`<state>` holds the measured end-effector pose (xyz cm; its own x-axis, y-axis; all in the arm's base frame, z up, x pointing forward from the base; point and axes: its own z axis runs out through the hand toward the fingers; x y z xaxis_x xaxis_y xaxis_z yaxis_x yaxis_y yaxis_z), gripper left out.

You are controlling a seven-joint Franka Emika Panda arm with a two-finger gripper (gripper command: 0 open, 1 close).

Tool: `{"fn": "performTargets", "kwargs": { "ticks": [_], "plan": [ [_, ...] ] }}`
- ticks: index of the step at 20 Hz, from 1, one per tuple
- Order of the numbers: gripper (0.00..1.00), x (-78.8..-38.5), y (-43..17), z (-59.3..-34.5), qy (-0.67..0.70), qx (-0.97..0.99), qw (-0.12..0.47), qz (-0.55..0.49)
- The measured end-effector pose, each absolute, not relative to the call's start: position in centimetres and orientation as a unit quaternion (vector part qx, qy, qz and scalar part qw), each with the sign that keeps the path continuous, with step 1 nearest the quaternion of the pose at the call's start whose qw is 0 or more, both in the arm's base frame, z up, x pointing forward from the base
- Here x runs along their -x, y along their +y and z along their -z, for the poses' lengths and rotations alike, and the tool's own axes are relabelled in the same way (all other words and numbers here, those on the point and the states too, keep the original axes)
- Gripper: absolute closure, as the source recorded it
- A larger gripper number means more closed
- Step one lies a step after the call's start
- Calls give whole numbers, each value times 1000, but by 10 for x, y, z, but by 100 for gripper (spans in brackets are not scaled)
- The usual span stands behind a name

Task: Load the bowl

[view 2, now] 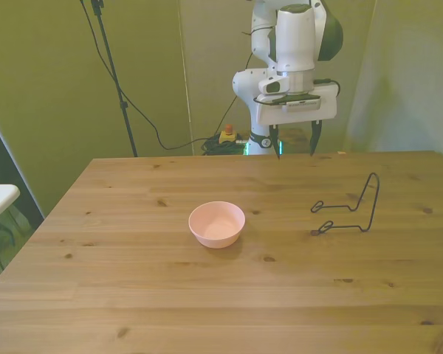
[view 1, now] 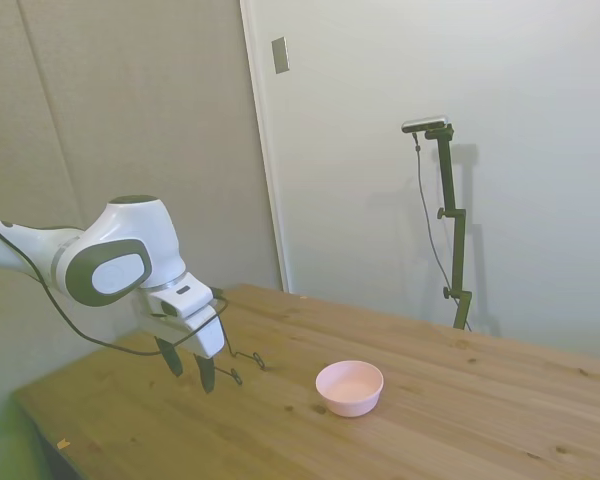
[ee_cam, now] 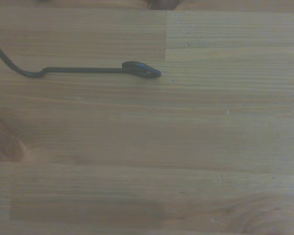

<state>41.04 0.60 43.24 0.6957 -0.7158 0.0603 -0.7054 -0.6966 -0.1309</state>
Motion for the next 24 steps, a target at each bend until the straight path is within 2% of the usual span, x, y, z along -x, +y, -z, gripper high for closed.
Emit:
{"fn": "performTargets", "kwargs": {
  "ticks": [5, 14, 15, 19, 24],
  "plan": [
    [0, -419, -3, -438, 380, 922, 22, 76],
    [0, -498, -82, -469, 390, 907, 6, 158],
    [0, -516, -89, -464, 392, 905, -7, 165],
    [0, -518, -95, -456, 394, 904, -12, 165],
    [0, -533, -109, -420, 398, 900, -6, 176]
  ]
}}
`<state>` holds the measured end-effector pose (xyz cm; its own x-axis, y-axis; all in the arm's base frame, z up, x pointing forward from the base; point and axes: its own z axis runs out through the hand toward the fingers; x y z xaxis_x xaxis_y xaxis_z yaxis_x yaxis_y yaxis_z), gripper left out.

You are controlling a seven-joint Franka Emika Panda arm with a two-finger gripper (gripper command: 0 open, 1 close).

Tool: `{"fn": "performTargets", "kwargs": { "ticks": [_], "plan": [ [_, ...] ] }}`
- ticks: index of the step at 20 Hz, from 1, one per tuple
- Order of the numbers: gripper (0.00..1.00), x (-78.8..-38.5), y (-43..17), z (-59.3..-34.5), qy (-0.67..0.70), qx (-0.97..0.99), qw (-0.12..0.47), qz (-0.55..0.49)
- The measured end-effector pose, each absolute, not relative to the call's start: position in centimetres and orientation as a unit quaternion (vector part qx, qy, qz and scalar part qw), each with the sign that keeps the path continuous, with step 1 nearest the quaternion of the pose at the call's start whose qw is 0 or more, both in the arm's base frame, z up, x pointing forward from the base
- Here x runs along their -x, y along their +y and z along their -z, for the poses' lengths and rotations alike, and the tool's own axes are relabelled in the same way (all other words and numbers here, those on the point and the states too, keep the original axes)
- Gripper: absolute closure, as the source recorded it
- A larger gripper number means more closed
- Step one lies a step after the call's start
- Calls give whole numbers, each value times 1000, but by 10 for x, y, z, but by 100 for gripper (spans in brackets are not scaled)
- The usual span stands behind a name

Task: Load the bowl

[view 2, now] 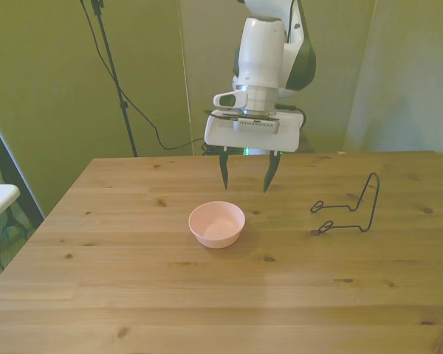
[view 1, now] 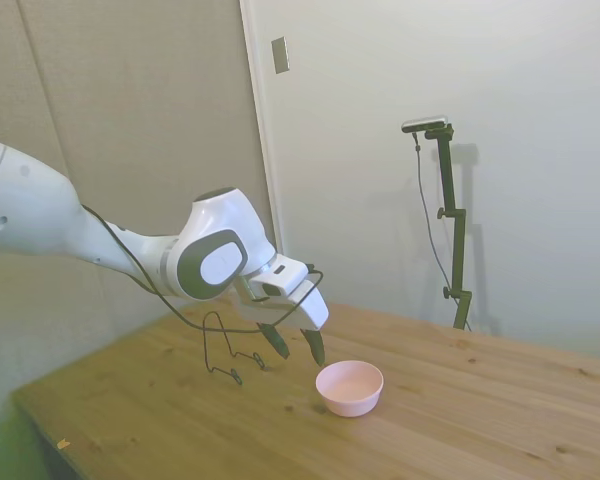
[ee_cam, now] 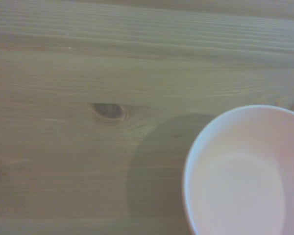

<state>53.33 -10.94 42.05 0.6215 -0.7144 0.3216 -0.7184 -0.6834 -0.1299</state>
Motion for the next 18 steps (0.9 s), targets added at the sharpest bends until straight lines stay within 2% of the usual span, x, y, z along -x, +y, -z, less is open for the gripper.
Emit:
{"fn": "performTargets", "kwargs": {
  "ticks": [5, 9, 10, 18],
  "plan": [
    [0, -553, -99, -382, -386, -906, 1, -175],
    [0, -565, -102, -366, -390, -905, 4, -173],
    [100, -567, -103, -364, -390, -904, 8, -173],
    [100, -569, -112, -357, -400, -900, 24, -173]
  ]
}}
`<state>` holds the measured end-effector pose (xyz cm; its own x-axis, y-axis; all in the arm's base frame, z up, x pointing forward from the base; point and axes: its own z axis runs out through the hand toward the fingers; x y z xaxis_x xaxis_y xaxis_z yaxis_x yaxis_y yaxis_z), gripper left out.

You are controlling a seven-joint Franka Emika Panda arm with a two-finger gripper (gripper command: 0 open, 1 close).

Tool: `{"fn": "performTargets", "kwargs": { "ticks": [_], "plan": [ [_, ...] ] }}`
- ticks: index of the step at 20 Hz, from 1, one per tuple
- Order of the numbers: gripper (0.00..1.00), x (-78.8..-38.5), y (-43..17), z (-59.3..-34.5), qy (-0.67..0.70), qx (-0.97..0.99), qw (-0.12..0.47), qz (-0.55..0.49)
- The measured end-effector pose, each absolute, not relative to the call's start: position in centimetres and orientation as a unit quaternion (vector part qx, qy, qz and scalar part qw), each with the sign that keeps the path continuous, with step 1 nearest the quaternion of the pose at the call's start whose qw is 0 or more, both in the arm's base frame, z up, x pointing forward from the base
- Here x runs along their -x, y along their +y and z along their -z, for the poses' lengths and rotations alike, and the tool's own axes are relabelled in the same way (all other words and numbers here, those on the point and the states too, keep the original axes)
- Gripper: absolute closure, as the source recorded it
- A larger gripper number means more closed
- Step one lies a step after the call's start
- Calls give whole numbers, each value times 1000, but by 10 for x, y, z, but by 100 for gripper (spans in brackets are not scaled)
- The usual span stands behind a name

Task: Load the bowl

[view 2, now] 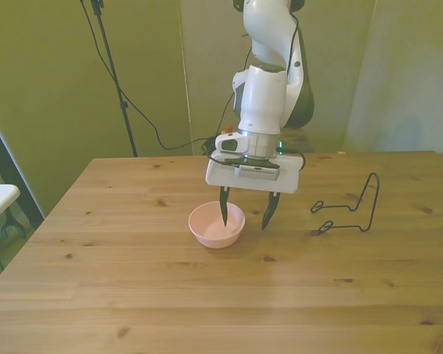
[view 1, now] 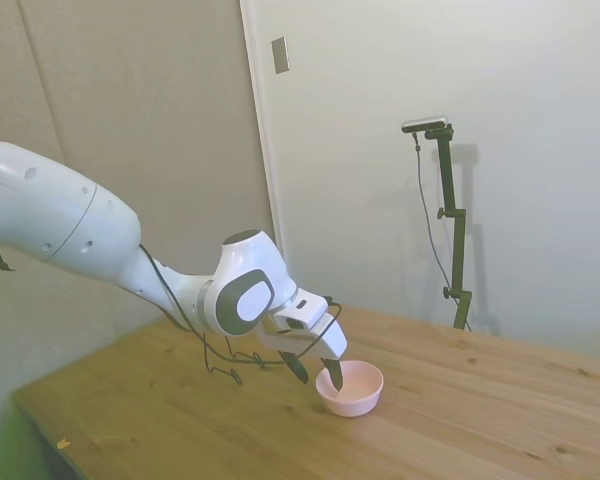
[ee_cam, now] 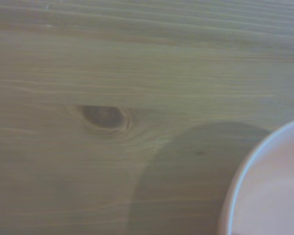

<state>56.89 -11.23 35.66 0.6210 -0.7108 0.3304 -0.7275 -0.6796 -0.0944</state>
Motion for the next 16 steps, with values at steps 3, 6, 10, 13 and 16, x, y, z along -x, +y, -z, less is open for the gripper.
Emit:
{"fn": "performTargets", "kwargs": {
  "ticks": [3, 6, 10, 13, 16],
  "plan": [
    [100, -570, -114, -357, -401, -899, 25, -173],
    [100, -571, -117, -359, -403, -898, 26, -174],
    [100, -571, -122, -357, -408, -896, 27, -173],
    [100, -571, -123, -357, -410, -896, 27, -172],
    [100, -570, -126, -356, -413, -894, 27, -170]
  ]
}}
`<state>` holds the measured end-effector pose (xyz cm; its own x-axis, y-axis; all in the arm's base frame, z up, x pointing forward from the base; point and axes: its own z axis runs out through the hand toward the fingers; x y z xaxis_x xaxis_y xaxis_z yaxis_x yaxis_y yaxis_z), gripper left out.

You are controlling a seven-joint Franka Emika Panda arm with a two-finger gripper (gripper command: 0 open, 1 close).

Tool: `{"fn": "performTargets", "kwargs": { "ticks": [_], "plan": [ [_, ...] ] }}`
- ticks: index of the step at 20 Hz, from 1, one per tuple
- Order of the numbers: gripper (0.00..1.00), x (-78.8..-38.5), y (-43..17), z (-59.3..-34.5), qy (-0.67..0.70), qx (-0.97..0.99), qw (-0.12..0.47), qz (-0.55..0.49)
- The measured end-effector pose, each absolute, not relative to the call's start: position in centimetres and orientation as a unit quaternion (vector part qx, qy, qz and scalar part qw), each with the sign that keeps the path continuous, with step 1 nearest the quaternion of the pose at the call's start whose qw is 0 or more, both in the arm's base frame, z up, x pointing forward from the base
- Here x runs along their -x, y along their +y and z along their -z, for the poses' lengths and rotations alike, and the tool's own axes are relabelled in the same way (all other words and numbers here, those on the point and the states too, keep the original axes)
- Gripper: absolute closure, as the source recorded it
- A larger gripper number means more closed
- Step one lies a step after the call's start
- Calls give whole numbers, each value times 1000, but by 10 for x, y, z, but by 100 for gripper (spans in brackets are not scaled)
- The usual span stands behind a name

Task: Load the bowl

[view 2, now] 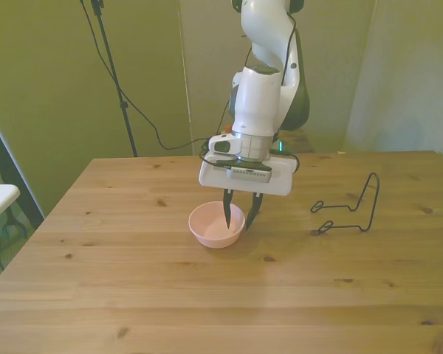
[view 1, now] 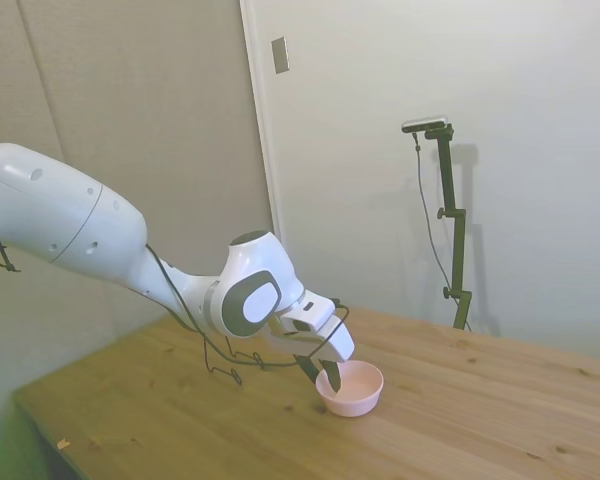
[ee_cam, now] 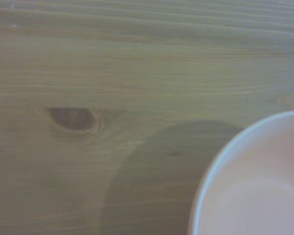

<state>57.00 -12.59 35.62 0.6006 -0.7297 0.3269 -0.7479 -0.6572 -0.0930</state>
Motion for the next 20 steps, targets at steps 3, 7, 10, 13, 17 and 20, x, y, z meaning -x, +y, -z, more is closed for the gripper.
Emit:
{"fn": "performTargets", "kwargs": {
  "ticks": [3, 7, 10, 13, 17, 20],
  "plan": [
    [100, -569, -130, -356, -420, -891, 23, -168],
    [100, -569, -134, -358, -425, -890, 10, -166],
    [100, -570, -137, -363, -425, -890, -1, -166],
    [100, -571, -136, -374, -424, -890, -14, -166],
    [100, -569, -117, -411, -413, -894, -47, -165],
    [100, -559, -89, -455, -393, -902, -87, -153]
  ]
}}
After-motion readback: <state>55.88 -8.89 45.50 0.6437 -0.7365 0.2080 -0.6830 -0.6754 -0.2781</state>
